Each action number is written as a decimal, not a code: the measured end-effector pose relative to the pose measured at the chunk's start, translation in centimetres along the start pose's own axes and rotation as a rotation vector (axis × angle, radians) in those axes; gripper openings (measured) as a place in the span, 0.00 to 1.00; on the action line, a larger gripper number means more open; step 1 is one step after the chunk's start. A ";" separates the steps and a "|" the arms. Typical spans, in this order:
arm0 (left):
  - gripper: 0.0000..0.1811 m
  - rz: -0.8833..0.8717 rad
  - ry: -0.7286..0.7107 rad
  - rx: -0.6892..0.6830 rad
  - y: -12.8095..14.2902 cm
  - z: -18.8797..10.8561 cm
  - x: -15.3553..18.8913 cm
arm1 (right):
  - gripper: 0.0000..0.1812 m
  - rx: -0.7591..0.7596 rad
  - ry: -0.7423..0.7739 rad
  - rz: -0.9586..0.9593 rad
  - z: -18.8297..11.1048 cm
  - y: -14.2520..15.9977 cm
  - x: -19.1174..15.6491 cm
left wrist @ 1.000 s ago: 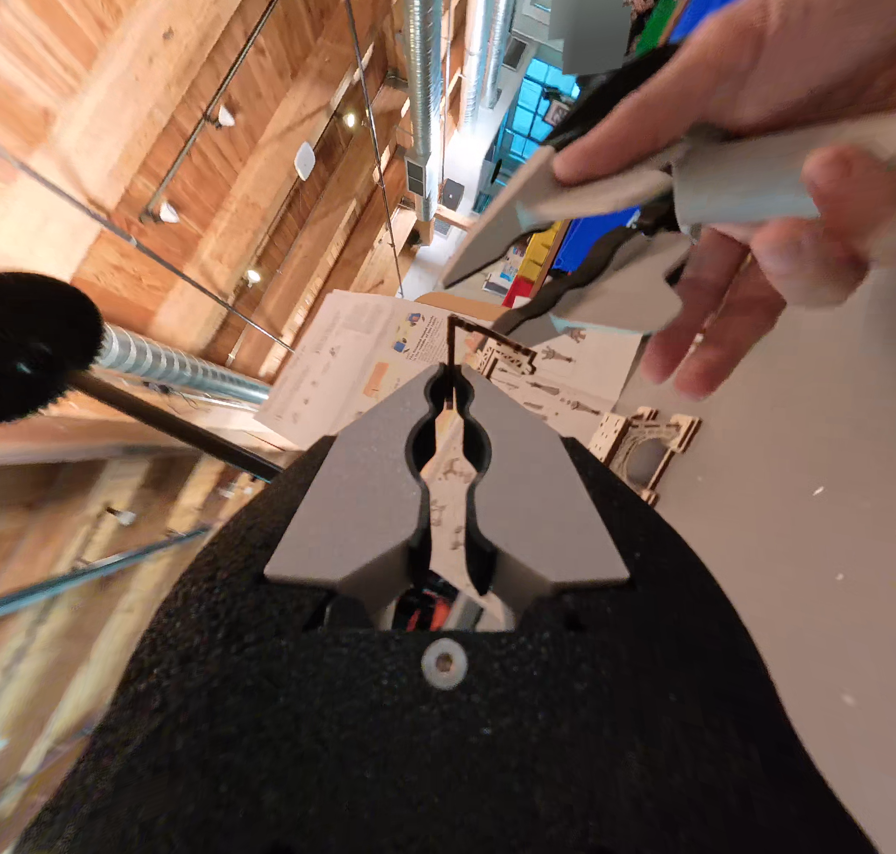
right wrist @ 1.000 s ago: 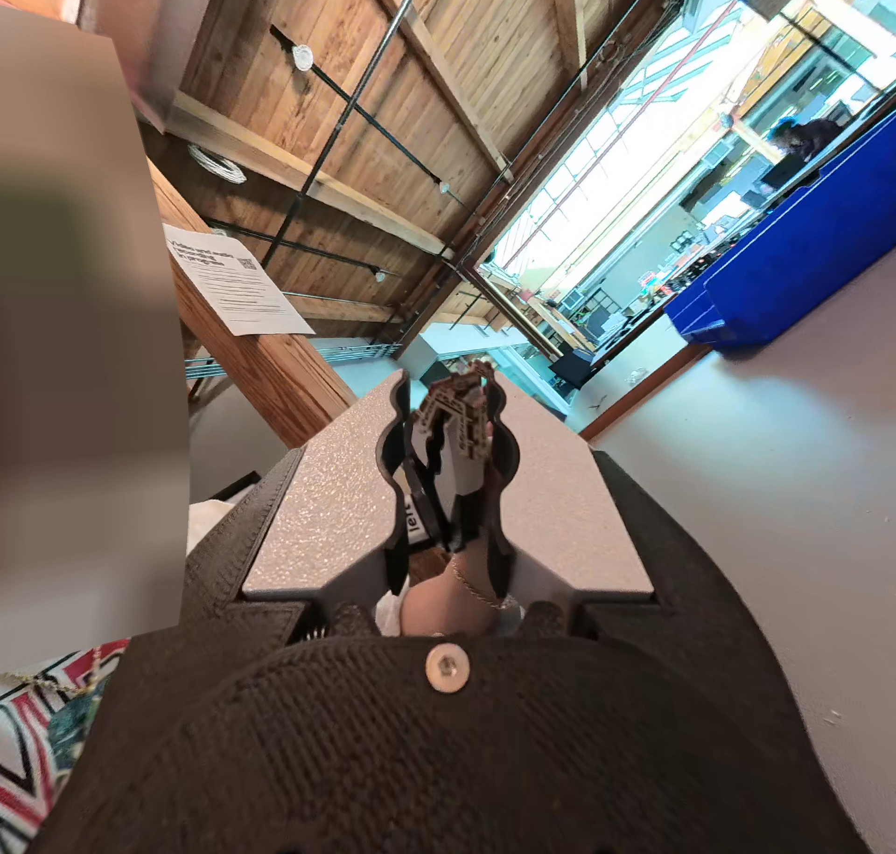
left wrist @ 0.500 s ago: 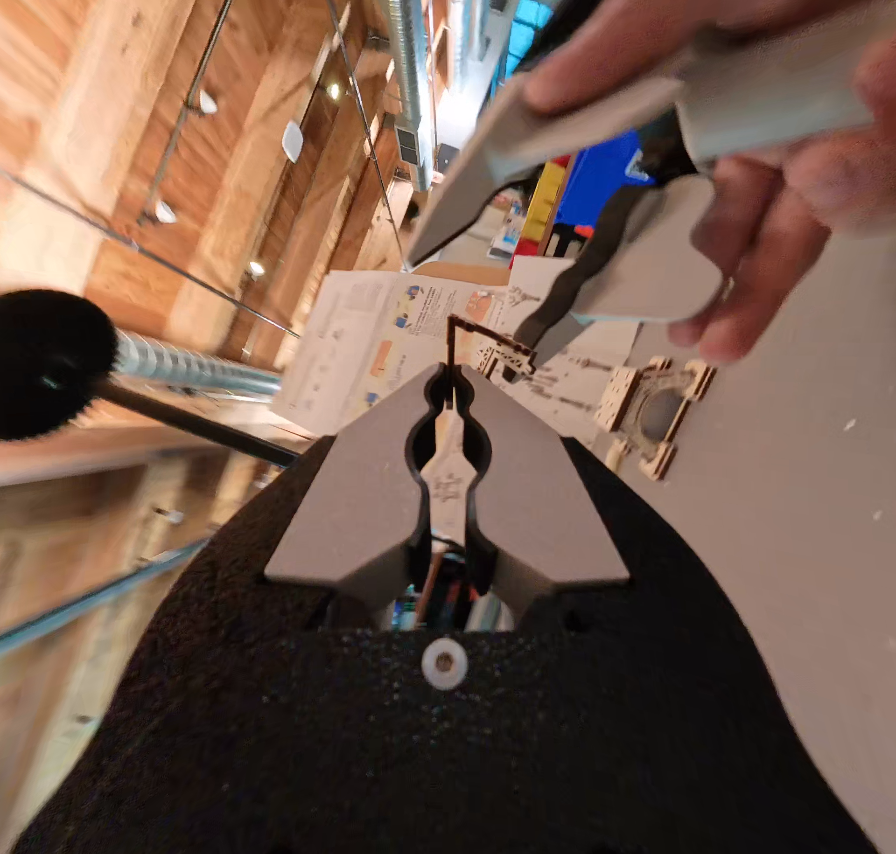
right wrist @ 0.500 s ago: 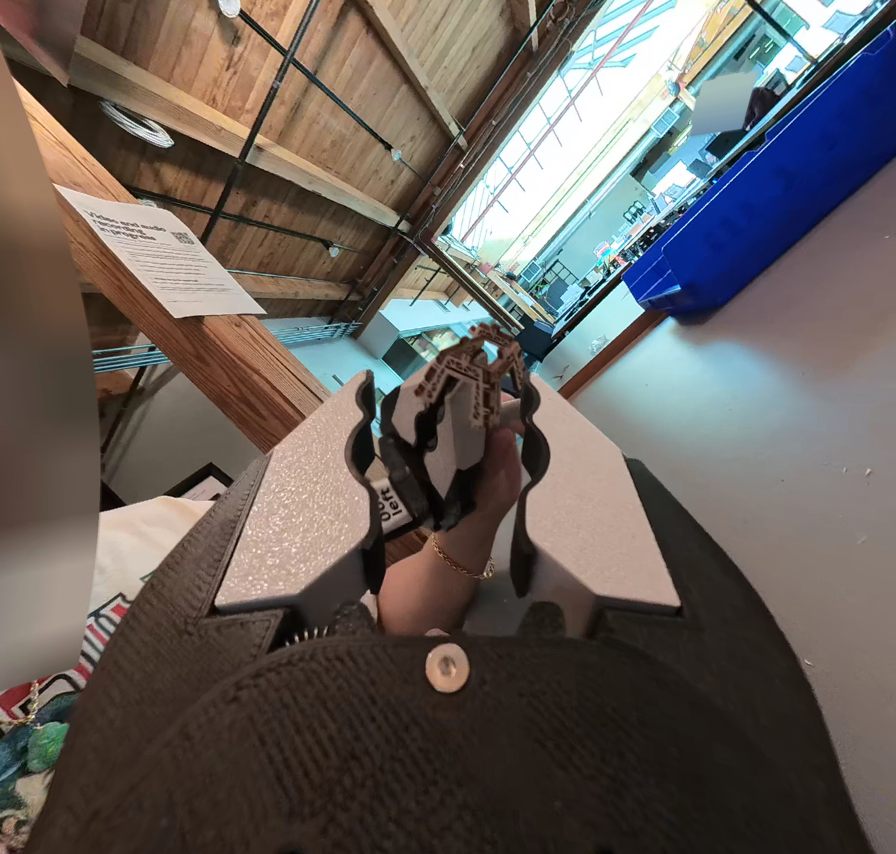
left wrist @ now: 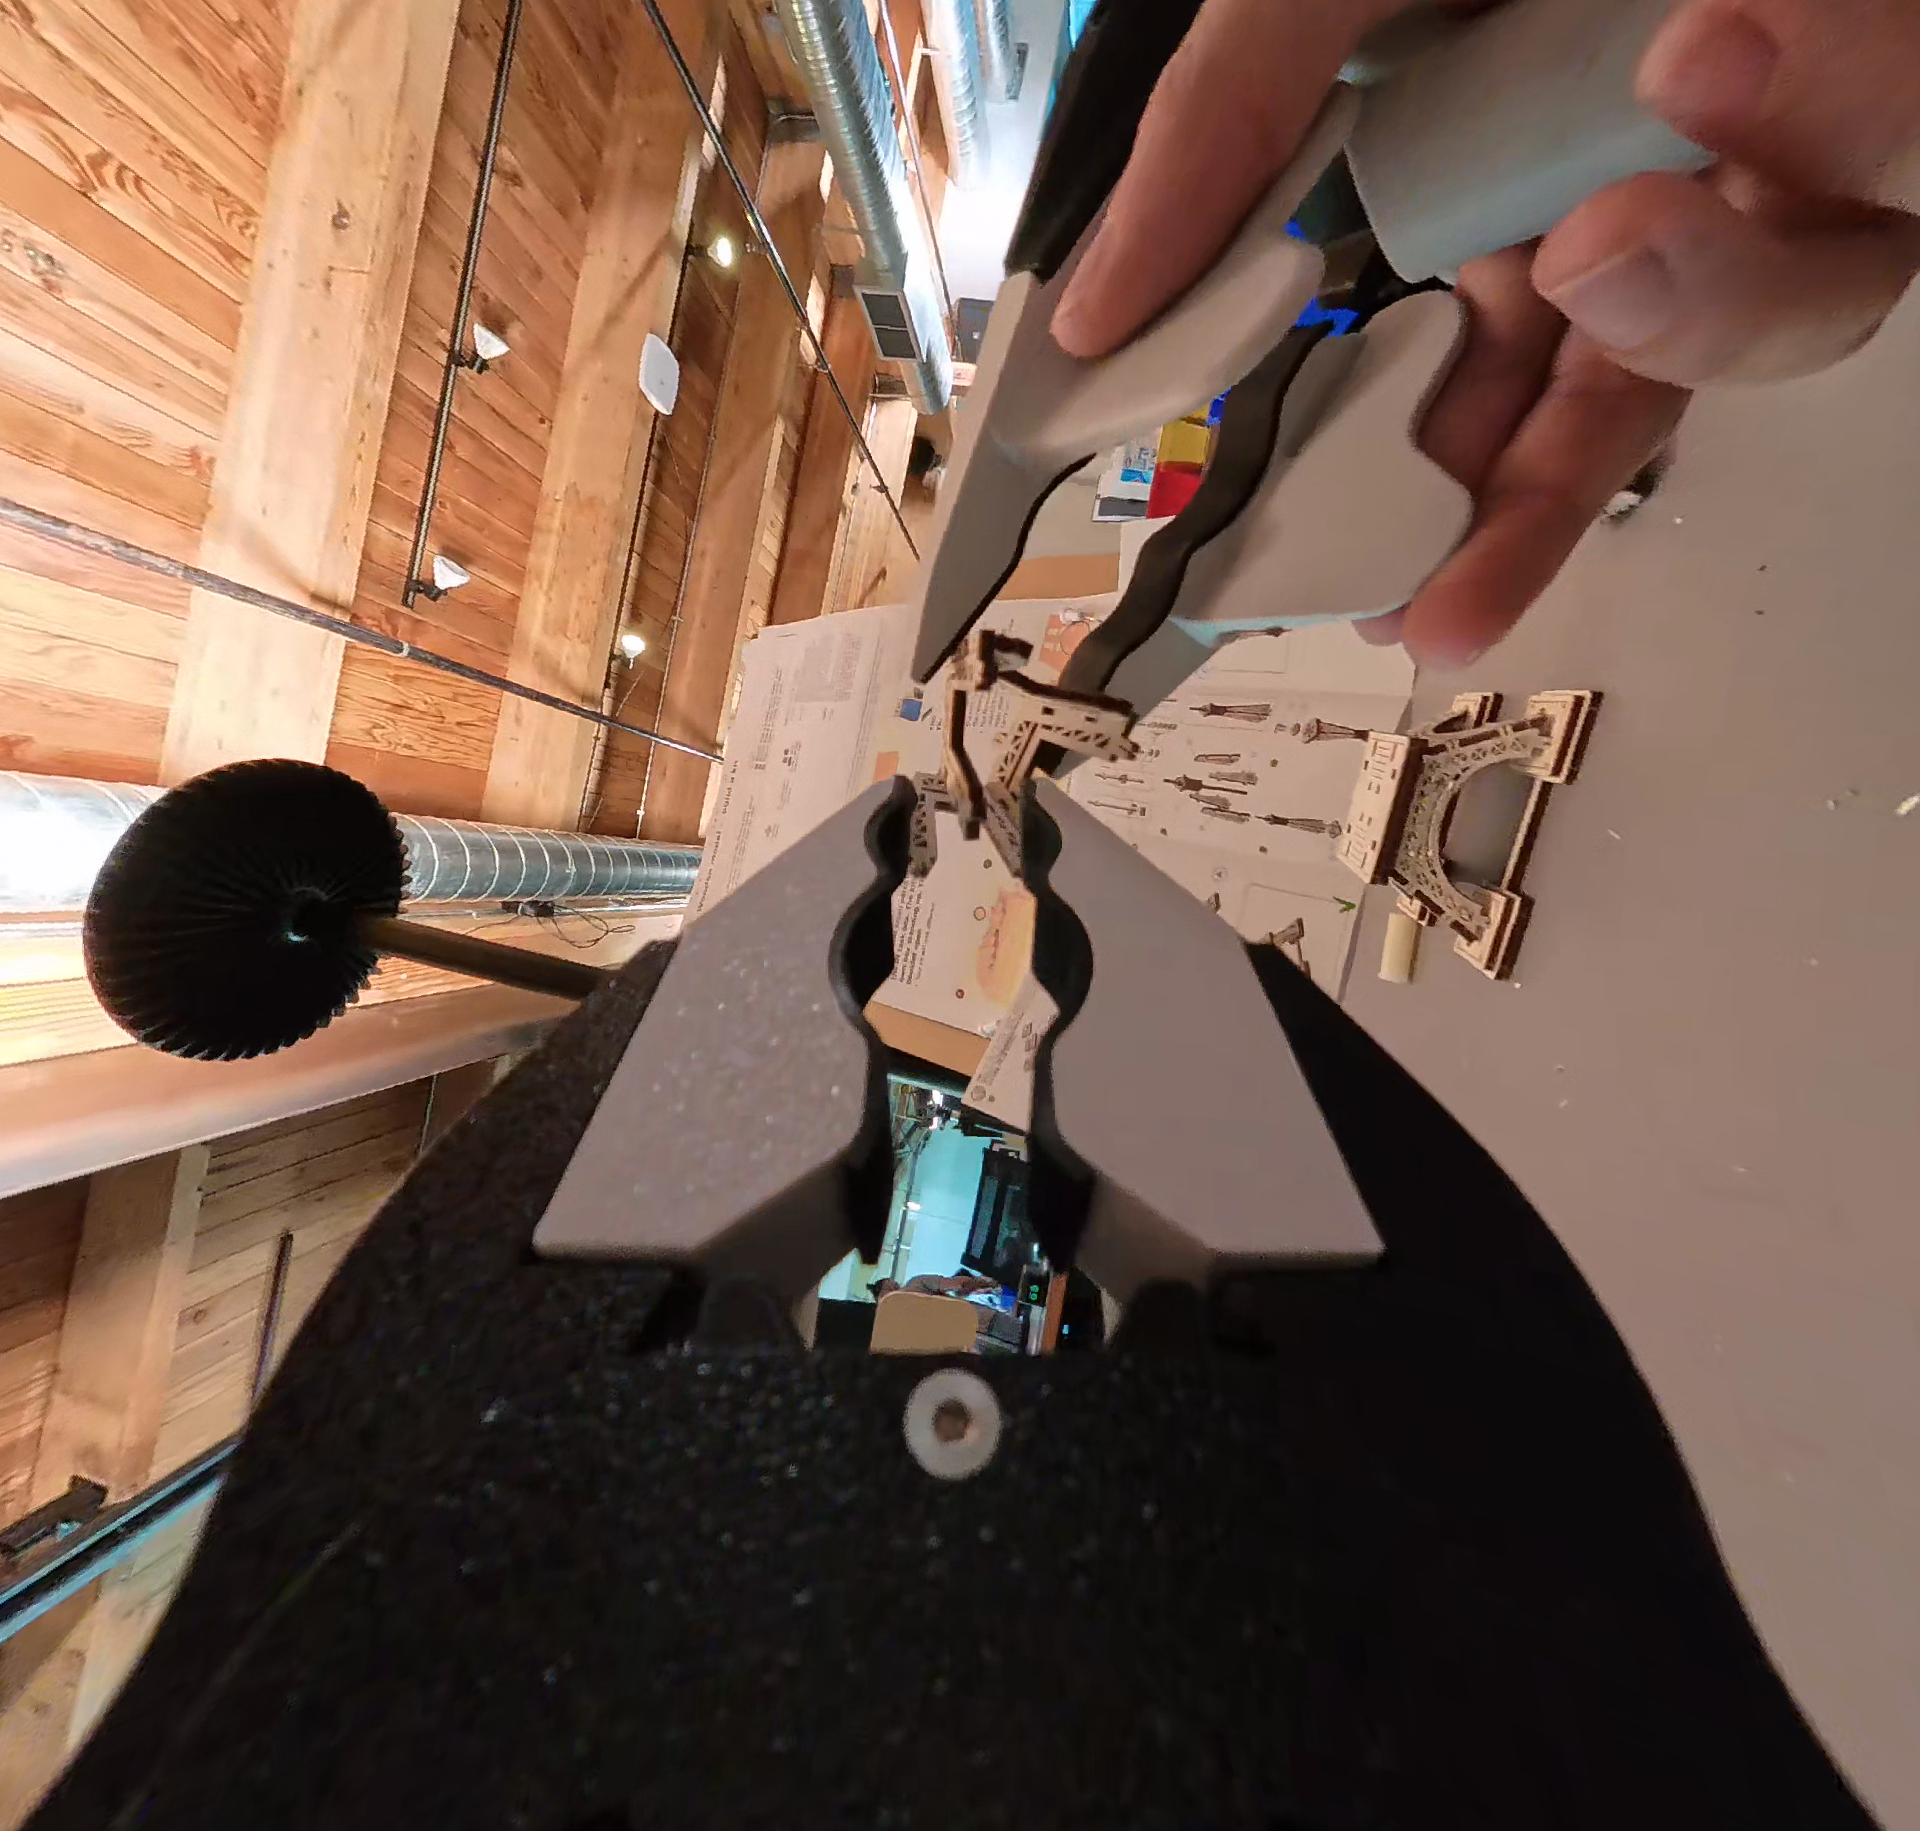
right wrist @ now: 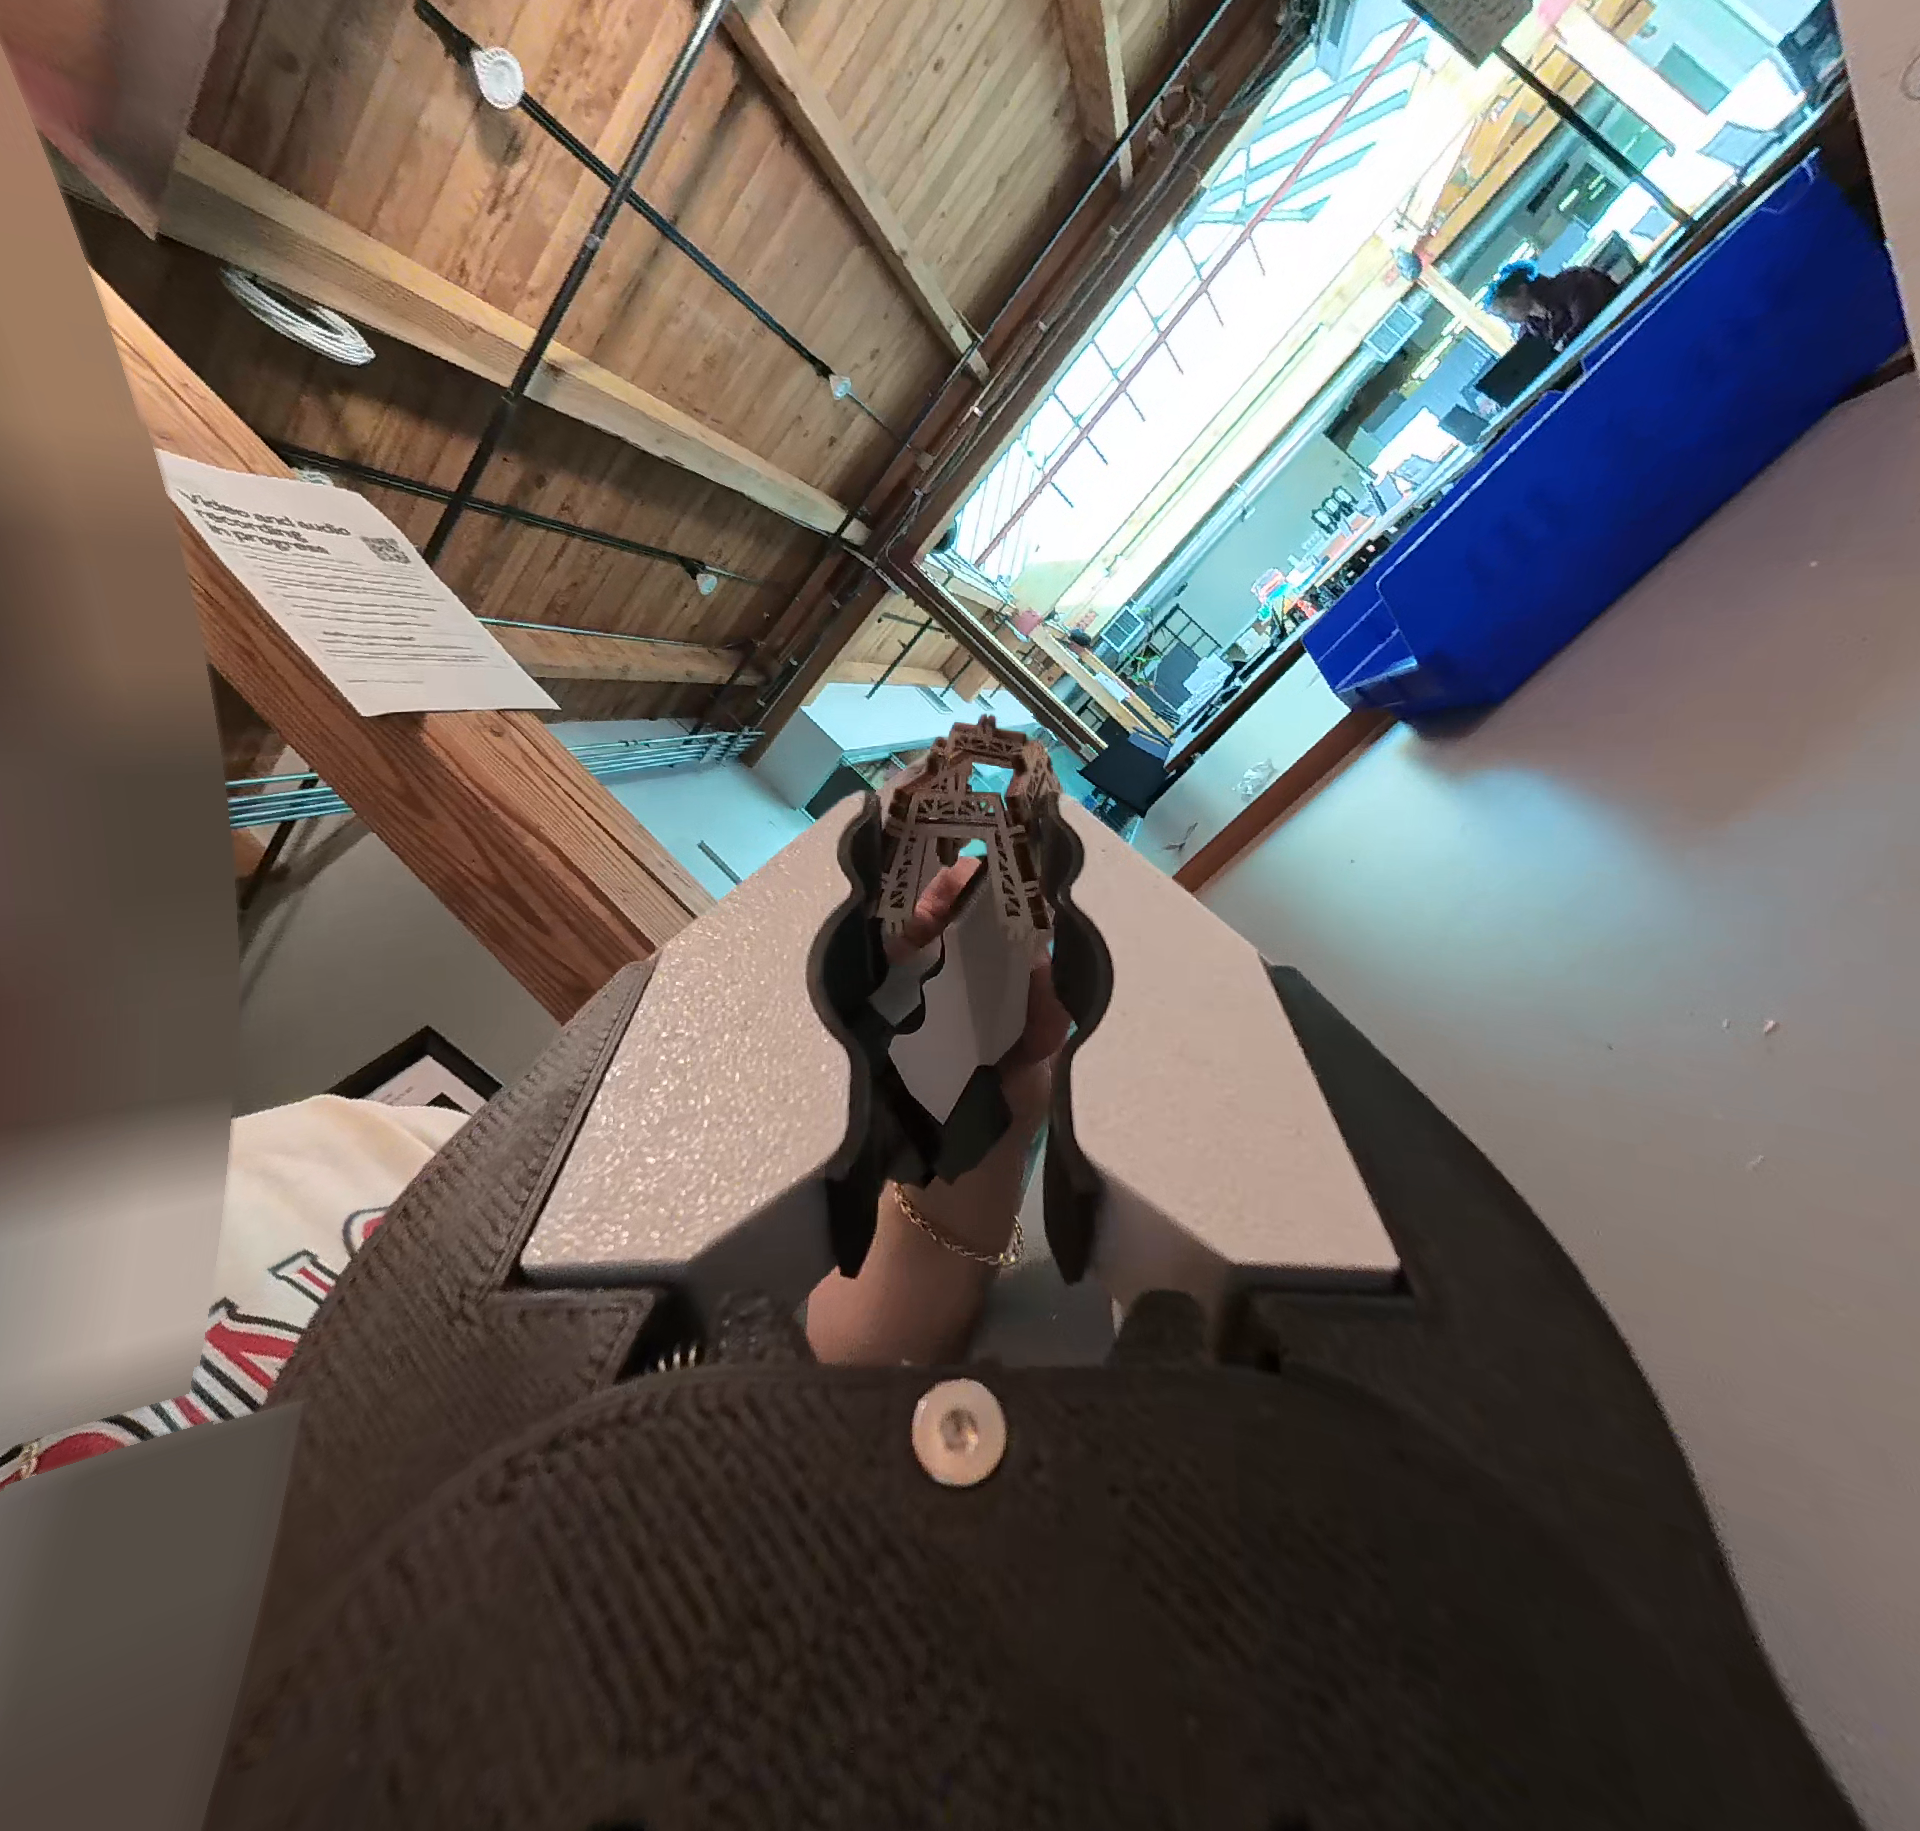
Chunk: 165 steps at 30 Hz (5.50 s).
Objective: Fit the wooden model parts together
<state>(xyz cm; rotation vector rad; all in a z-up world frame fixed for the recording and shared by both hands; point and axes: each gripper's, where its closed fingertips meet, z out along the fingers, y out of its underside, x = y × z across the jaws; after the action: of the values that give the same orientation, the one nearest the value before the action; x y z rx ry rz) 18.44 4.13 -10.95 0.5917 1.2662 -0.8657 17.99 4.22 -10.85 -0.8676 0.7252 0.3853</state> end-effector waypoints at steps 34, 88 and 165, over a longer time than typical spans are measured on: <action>0.05 -2.467 0.535 0.489 -1.6 0.8 -1.8 | 0.15 0.191 0.071 -0.644 -0.6 -2.4 -2.7; 0.00 -1.707 0.787 0.283 -4.3 -1.2 1.0 | 0.17 -0.054 0.097 -0.658 -0.7 -0.9 -1.4; 0.00 -1.842 0.858 -0.151 -1.2 -0.5 7.1 | 0.07 -0.743 0.580 -1.637 -2.8 2.9 6.0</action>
<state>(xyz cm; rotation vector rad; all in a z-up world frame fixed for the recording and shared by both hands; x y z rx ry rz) 17.60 2.26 -17.84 -0.6868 2.6242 -2.0388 19.35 3.79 -17.93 -1.9961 0.1556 -1.1829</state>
